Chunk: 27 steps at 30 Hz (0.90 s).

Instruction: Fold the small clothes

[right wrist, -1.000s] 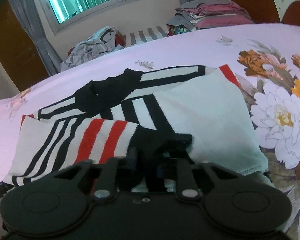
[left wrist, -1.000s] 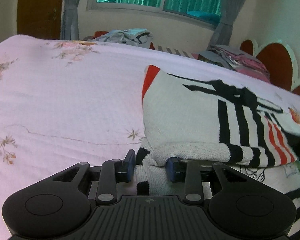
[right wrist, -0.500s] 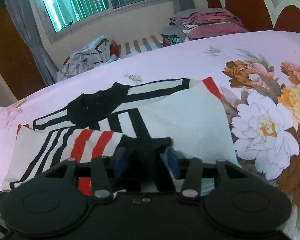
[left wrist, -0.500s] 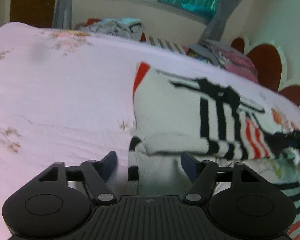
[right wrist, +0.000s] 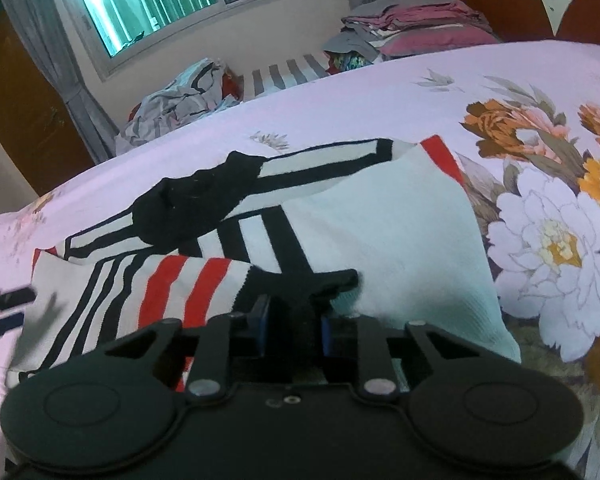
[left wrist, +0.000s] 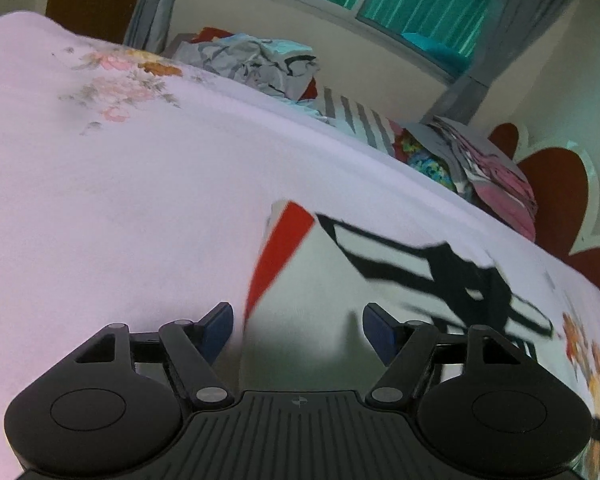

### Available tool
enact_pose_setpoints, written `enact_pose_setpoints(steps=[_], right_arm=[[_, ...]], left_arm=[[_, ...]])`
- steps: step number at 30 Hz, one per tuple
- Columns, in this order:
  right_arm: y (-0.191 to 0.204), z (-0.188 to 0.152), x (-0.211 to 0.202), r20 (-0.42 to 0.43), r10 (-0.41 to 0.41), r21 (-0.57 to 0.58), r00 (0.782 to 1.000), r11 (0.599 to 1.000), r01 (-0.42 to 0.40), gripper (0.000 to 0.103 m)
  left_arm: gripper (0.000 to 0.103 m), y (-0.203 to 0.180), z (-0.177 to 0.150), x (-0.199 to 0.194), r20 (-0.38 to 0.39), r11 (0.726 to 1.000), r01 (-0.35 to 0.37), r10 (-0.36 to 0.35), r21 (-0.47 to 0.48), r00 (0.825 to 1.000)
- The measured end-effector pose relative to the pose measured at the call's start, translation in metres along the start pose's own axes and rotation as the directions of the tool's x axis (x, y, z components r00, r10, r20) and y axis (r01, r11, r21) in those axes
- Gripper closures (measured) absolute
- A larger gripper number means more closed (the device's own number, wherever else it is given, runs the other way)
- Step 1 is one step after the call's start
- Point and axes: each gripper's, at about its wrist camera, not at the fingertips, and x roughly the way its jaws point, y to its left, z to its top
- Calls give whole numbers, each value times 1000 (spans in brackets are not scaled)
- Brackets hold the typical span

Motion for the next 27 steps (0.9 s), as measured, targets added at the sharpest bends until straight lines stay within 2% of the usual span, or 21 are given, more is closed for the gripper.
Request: enact_pose_setpoints(steps=[1, 2, 3, 5, 6, 9, 12, 14, 17, 19, 21, 25, 27], right_arm=[[1, 1, 1, 4, 0, -8, 1000, 1000, 0, 85], [2, 1, 1, 10, 0, -17, 1000, 1000, 0, 86], [4, 1, 1, 16, -2, -29, 1000, 1000, 2, 87], [8, 2, 2, 26, -12, -61, 1000, 998, 13, 90], [10, 2, 1, 40, -9, -66, 999, 998, 11, 94], [18, 7, -4, 105, 2, -112, 994, 994, 10, 96], [22, 6, 1, 124, -56, -176, 991, 981, 77, 96], [12, 3, 17, 47, -89, -149, 995, 984, 95, 96], [10, 3, 16, 41, -79, -142, 996, 986, 84, 94], [8, 6, 7, 79, -85, -122, 993, 988, 95, 81], [6, 9, -2, 108, -91, -115, 990, 988, 104, 79], [14, 13, -14, 138, -51, -124, 989, 990, 68, 77], [23, 13, -13, 128, -26, -139, 991, 989, 43, 76]], left_arm=[[33, 1, 3, 7, 2, 1000, -4, 4, -9, 1000], [42, 2, 7, 12, 11, 1000, -2, 2, -17, 1000], [66, 2, 9, 17, 19, 1000, -4, 4, -14, 1000], [77, 3, 12, 23, 36, 1000, -15, 15, -15, 999], [86, 3, 12, 25, 50, 1000, -22, 22, -12, 999], [90, 7, 10, 27, 82, 999, -39, 40, -12, 996], [90, 22, 10, 25, 127, 993, -49, 63, -110, 990], [90, 30, 11, 31, 112, 990, -50, 65, -134, 992], [90, 27, 15, 30, 107, 995, -52, 61, -85, 992], [82, 26, 17, 22, 116, 994, -74, 83, -78, 990], [77, 21, 18, 6, 157, 994, -78, 88, -74, 984], [76, -1, 8, -25, 165, 1000, -12, 9, 13, 986], [68, -15, -2, -34, 150, 998, 18, -26, 59, 988]])
